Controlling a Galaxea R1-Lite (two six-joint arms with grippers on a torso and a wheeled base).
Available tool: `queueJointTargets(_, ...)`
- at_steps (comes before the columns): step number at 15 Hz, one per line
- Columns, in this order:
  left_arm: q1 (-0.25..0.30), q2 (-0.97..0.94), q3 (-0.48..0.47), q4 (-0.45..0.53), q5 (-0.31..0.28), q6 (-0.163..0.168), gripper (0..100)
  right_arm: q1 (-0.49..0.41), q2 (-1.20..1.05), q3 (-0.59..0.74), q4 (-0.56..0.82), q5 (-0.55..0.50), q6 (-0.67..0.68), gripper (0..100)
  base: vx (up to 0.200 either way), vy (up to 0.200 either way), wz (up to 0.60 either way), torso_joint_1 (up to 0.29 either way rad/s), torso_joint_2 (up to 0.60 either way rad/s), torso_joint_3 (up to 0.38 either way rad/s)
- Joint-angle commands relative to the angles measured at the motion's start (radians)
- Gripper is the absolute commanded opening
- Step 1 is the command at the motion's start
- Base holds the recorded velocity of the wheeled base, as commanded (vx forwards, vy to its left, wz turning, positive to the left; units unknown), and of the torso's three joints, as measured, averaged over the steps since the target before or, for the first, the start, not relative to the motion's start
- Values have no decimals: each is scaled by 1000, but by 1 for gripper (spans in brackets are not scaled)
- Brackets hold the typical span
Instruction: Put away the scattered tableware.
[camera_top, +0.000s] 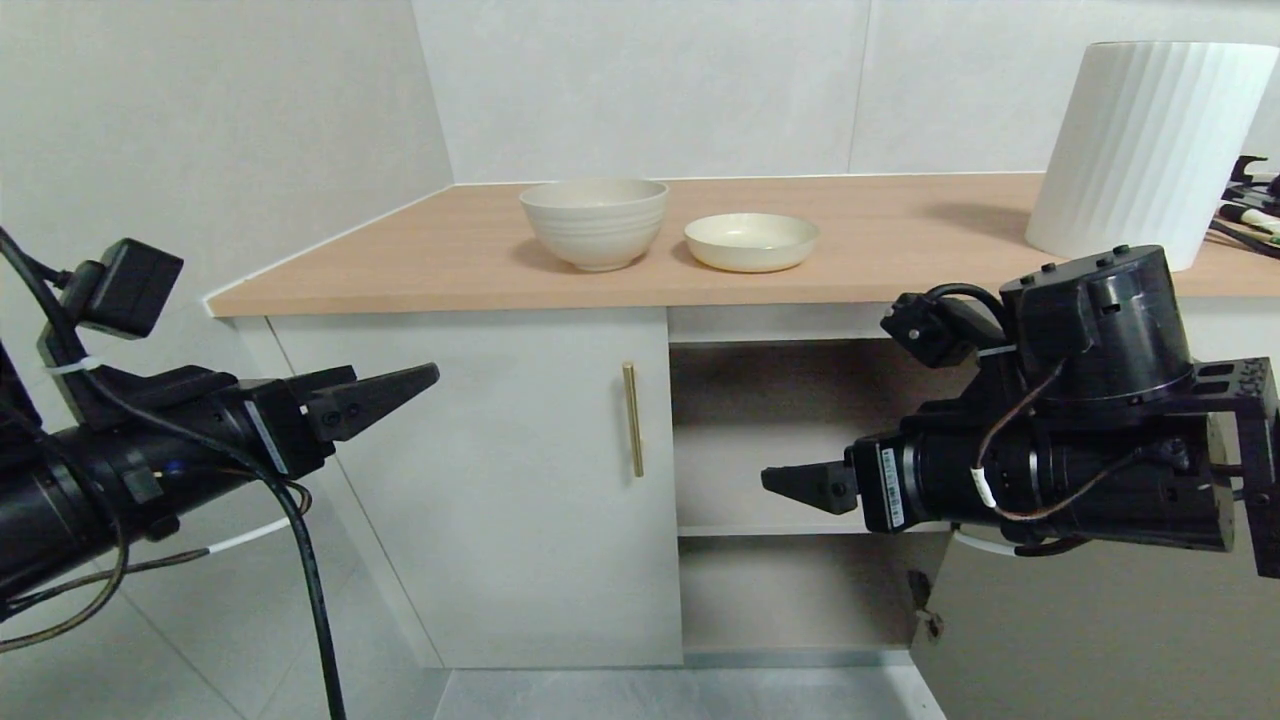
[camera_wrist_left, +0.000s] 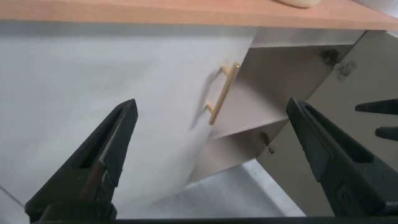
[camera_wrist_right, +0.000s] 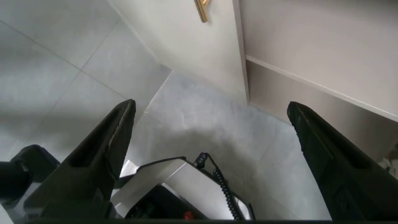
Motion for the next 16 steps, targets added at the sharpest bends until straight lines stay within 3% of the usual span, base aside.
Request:
queueJointTargets(1,0,2,-2,0,1,-3,100,1,-3,1,-1,0,0,100,0,200,0,7,2,-2)
queueJointTargets(12,2,-28,-7,0,-3,1,100,1,-35,10,-1,2,0,100,0,0,0,0,0,0)
queueJointTargets(16,6,-38,-8,3,-3,1,100,2,-85,14,-1,11,0,100,200,0,0,-1,2,5)
